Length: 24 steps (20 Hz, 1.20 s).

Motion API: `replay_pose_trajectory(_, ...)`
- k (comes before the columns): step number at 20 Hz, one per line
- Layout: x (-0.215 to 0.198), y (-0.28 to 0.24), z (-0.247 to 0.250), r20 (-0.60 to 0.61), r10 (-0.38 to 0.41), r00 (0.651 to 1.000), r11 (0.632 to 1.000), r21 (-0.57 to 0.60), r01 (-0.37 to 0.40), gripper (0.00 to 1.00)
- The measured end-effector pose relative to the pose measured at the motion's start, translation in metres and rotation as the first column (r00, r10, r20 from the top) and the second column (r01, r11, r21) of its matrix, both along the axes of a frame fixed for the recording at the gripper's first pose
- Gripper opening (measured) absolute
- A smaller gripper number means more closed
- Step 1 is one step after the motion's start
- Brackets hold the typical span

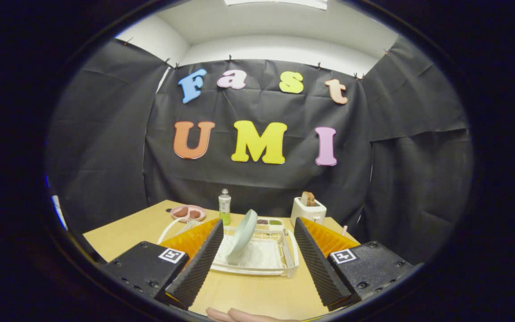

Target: Take the plate from the dish rack, then take the spoon from the basket and place it into the plate.

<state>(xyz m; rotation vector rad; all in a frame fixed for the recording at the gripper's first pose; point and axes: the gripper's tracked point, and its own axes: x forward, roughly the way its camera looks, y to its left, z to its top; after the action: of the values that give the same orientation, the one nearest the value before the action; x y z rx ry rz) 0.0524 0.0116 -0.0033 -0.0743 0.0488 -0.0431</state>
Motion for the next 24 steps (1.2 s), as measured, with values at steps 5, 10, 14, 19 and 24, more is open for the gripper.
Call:
replay_pose_trajectory(5, 0.069, 0.014, 0.006, -0.121, 0.003, 0.993, 0.999, -0.046, -0.009, 1.00)
replay_pose_trajectory(10, 0.137, 0.015, 0.005, -0.265, -0.040, 0.964, 0.992, -0.122, 0.008, 1.00)
replay_pose_trajectory(14, 0.183, 0.027, -0.015, -0.480, -0.021, 0.877, 0.995, -0.094, -0.028, 0.99)
replay_pose_trajectory(19, 0.223, 0.014, -0.027, -0.639, -0.123, 0.759, 0.991, -0.125, 0.056, 0.90)
replay_pose_trajectory(24, 0.230, 0.010, -0.044, -0.771, -0.207, 0.602, 0.978, -0.173, 0.114, 0.56)
